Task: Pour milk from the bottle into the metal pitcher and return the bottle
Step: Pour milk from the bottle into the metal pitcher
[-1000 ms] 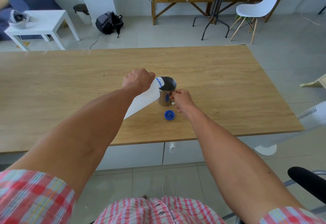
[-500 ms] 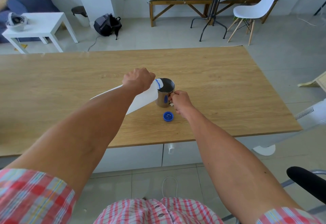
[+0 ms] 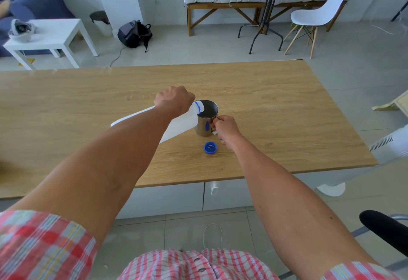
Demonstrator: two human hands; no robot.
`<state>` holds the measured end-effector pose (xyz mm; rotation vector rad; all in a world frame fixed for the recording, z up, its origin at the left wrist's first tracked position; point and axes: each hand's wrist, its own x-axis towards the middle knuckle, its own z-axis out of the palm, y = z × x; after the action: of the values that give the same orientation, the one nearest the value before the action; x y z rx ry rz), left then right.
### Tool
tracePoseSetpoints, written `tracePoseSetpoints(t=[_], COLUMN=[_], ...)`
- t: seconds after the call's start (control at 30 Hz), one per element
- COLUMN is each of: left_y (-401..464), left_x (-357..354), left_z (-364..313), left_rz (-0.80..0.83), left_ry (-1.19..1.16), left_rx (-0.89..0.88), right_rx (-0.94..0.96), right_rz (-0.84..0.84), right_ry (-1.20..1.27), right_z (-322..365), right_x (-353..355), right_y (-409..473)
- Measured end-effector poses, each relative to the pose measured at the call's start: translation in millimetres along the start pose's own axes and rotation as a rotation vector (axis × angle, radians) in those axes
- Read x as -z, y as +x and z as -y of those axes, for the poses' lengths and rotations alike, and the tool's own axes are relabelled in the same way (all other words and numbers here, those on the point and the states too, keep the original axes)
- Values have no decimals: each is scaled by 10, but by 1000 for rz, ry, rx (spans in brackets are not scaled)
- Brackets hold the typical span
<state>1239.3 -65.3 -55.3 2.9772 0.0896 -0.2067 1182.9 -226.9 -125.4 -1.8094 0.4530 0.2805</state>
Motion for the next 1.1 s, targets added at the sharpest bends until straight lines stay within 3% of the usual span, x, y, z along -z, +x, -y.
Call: tracePoseSetpoints(t=[1.1], left_y=[79], left_x=[32], left_z=[-2], left_rz=[14], left_ry=[20], left_rx=[-4], right_rx=[-11], right_rz=[16], right_ry=[-18], right_z=[60], right_x=[33], right_y=[-6])
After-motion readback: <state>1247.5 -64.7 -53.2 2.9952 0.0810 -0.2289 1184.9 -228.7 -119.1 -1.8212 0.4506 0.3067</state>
